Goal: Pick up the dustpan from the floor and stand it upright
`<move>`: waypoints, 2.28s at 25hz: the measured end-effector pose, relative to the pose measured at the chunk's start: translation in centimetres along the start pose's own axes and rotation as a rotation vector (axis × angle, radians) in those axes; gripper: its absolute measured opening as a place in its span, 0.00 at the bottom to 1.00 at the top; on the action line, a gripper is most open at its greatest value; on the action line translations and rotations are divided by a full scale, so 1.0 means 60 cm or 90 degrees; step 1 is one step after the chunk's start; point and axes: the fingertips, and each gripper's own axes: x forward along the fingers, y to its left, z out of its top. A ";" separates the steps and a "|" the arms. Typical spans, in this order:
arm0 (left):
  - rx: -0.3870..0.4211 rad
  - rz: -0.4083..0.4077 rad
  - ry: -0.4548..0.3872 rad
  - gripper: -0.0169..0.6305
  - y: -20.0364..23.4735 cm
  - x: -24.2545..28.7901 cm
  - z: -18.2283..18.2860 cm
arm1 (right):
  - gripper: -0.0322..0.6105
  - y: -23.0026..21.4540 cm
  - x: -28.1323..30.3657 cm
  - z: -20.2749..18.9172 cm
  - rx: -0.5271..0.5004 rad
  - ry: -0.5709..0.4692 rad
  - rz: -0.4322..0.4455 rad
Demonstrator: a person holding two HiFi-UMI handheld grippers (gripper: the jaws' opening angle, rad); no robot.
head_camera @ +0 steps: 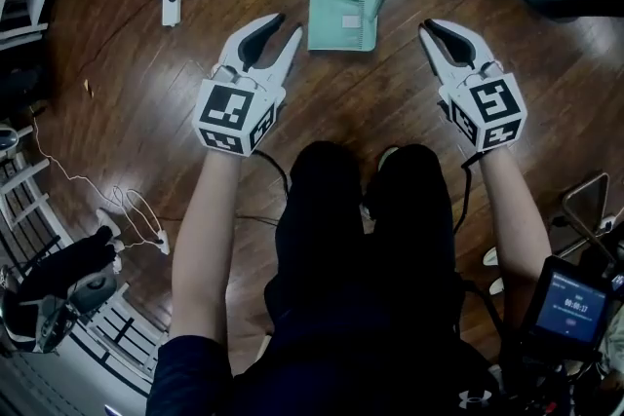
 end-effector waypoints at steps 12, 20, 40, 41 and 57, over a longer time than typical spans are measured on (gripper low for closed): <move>-0.037 0.002 0.068 0.09 -0.176 -0.192 0.168 | 0.07 0.107 -0.268 0.148 0.081 0.023 0.035; -0.083 -0.046 0.019 0.06 -0.299 -0.296 0.259 | 0.07 0.162 -0.380 0.219 0.136 -0.031 -0.008; -0.101 -0.111 -0.025 0.05 -0.371 -0.485 0.261 | 0.07 0.331 -0.563 0.329 0.097 -0.114 -0.087; -0.098 -0.117 -0.029 0.05 -0.376 -0.490 0.262 | 0.07 0.339 -0.572 0.328 0.097 -0.114 -0.095; -0.031 -0.130 -0.073 0.05 -0.346 -0.527 0.259 | 0.07 0.396 -0.527 0.322 0.066 -0.094 -0.118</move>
